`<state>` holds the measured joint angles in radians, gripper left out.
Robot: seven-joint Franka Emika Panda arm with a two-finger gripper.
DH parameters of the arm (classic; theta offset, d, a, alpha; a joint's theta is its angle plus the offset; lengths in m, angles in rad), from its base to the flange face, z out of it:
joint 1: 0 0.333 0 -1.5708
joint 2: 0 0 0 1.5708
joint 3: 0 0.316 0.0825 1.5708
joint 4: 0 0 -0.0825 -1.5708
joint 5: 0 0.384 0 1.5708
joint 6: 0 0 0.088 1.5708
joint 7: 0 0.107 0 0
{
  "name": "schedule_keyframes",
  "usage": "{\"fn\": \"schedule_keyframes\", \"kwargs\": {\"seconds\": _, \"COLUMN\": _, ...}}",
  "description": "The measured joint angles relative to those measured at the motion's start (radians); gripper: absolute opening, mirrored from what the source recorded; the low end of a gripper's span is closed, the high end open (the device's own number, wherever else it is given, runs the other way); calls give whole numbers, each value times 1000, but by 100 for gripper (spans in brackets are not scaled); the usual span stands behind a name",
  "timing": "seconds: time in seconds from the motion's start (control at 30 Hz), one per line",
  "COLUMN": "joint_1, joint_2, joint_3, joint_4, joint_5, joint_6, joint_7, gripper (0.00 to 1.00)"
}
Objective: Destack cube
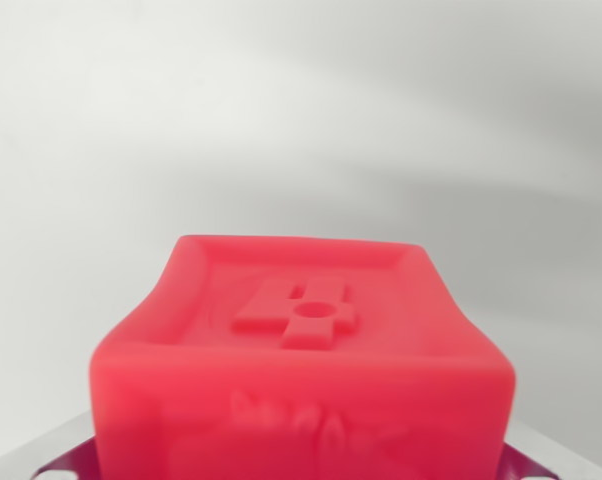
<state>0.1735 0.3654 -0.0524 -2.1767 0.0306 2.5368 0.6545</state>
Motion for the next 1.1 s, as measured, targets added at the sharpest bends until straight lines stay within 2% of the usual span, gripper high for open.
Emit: {"fn": "schedule_keyframes", "kwargs": {"seconds": 1.1, "joint_1": 104, "joint_2": 55, "joint_3": 2, "joint_4": 55, "joint_5": 2, "joint_6": 2, "joint_7": 256, "gripper": 0}}
